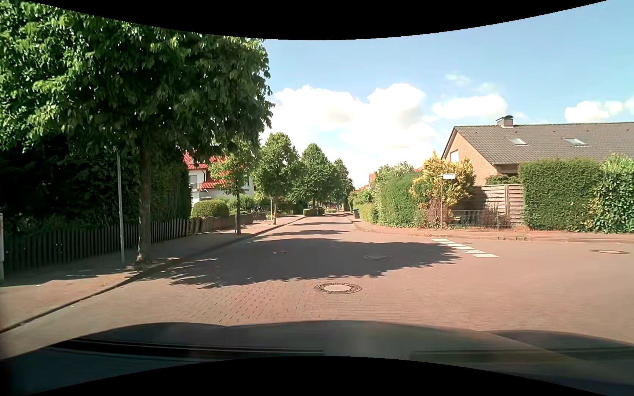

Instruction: Follow the waypoints while adhering to traffic rules and regulations

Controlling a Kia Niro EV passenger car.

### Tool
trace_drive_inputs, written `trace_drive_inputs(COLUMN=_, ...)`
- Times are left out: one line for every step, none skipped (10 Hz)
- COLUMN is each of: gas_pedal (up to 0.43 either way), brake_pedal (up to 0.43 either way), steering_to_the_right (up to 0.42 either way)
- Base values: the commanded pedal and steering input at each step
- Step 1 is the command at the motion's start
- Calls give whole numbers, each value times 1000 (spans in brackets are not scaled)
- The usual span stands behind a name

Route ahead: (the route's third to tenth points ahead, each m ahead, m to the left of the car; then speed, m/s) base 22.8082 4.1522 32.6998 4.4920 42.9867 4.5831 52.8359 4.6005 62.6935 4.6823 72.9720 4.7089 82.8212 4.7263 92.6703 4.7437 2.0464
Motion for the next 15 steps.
trace_drive_inputs(gas_pedal=0, brake_pedal=18, steering_to_the_right=-3)
trace_drive_inputs(gas_pedal=0, brake_pedal=6, steering_to_the_right=-3)
trace_drive_inputs(gas_pedal=0, brake_pedal=6, steering_to_the_right=-3)
trace_drive_inputs(gas_pedal=8, brake_pedal=6, steering_to_the_right=-3)
trace_drive_inputs(gas_pedal=130, brake_pedal=6, steering_to_the_right=-3)
trace_drive_inputs(gas_pedal=189, brake_pedal=6, steering_to_the_right=-3)
trace_drive_inputs(gas_pedal=240, brake_pedal=6, steering_to_the_right=-3)
trace_drive_inputs(gas_pedal=319, brake_pedal=6, steering_to_the_right=-3)
trace_drive_inputs(gas_pedal=390, brake_pedal=6, steering_to_the_right=-3)
trace_drive_inputs(gas_pedal=429, brake_pedal=6, steering_to_the_right=-3)
trace_drive_inputs(gas_pedal=429, brake_pedal=6, steering_to_the_right=-3)
trace_drive_inputs(gas_pedal=441, brake_pedal=6, steering_to_the_right=-3)
trace_drive_inputs(gas_pedal=441, brake_pedal=6, steering_to_the_right=-3)
trace_drive_inputs(gas_pedal=441, brake_pedal=6, steering_to_the_right=-3)
trace_drive_inputs(gas_pedal=441, brake_pedal=6, steering_to_the_right=-3)
